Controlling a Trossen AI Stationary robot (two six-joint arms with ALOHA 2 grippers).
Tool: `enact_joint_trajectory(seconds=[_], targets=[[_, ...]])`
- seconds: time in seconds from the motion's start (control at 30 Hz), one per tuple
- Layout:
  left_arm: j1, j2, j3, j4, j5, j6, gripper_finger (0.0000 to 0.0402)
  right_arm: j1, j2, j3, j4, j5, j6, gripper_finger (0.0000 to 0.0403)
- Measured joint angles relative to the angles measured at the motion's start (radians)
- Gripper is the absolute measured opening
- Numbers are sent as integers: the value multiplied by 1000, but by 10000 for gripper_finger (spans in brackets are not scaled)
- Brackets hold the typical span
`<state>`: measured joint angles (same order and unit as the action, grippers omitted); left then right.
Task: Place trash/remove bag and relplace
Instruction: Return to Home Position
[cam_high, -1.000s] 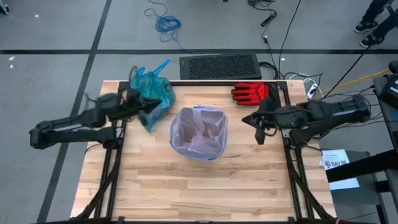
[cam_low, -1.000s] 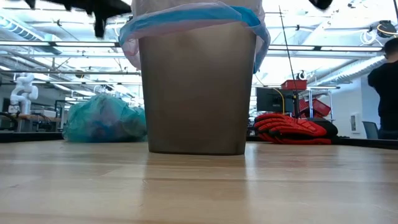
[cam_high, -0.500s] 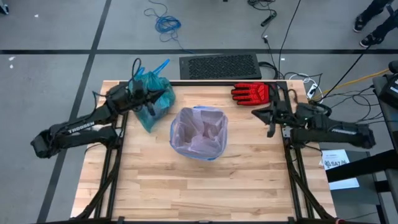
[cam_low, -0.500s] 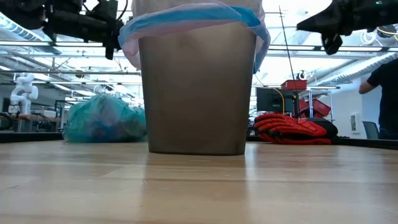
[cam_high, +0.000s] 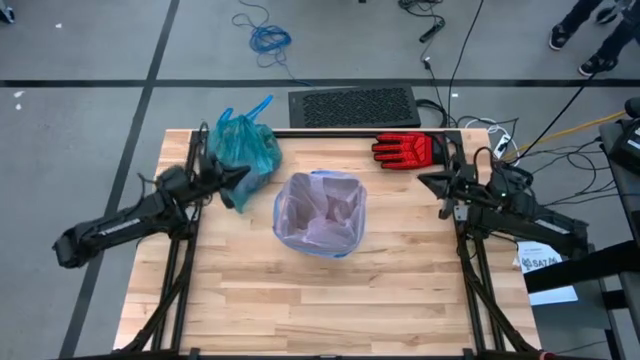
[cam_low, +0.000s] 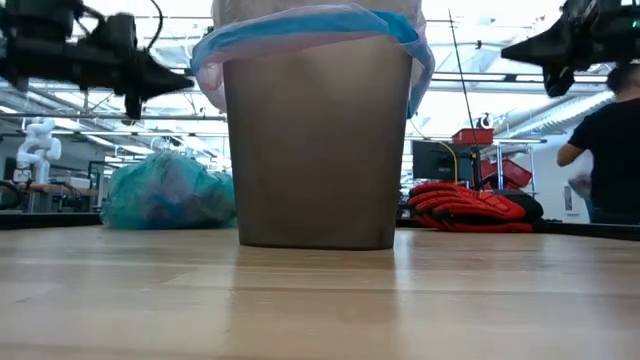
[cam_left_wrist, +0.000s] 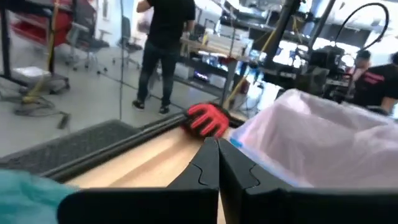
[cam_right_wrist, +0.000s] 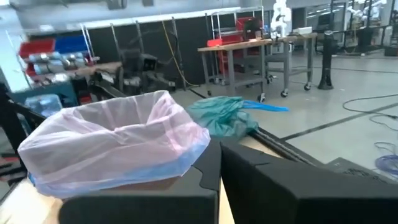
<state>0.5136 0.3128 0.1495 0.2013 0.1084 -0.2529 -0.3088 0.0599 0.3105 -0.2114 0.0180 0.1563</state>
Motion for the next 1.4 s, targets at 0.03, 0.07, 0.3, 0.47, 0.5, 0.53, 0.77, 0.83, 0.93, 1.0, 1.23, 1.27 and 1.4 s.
enact_joint_trajectory(seconds=[0.03, 0.07, 0.3, 0.47, 0.5, 0.53, 0.77, 0.83, 0.93, 1.0, 1.23, 1.27, 1.4], targets=[[-19, -8, -36, 48, -31, 13, 0, 0, -5, -28, 32, -8, 12, 0], [-37, -10, -66, 105, -55, 27, 0, 0, -8, -61, 78, -24, 21, 0], [-138, -4, -142, 99, -87, 36, 0, 0, -3, -301, 403, -76, 86, 0], [-200, -12, -141, 99, -87, 108, 0, 0, 1, -298, 393, -104, 47, 0], [-210, -32, -139, 102, -87, 128, 0, 0, 1, -297, 405, -122, 24, 0], [-218, -49, -134, 81, -87, 134, 0, 0, 1, -297, 414, -132, 5, 0], [-278, -181, -132, -120, -81, 113, 0, 0, -2, -248, 347, -154, -91, 0], [-291, -231, -132, -190, -84, 103, 0, 0, -3, -224, 240, -142, -110, 0], [-308, -273, -128, -229, -96, 108, 0, 0, -2, -191, 122, -118, -96, 0], [-312, -281, -122, -243, -111, 128, 0, 0, -3, -184, 113, -117, -89, 0], [-311, -262, -115, -264, -113, 128, 0, 0, -3, -184, 123, -118, -162, 0], [-311, -262, -115, -264, -113, 129, 0, 0, -3, -184, 124, -118, -167, 0], [-311, -262, -115, -265, -113, 130, 0, 0, -3, -184, 122, -117, -170, 0]])
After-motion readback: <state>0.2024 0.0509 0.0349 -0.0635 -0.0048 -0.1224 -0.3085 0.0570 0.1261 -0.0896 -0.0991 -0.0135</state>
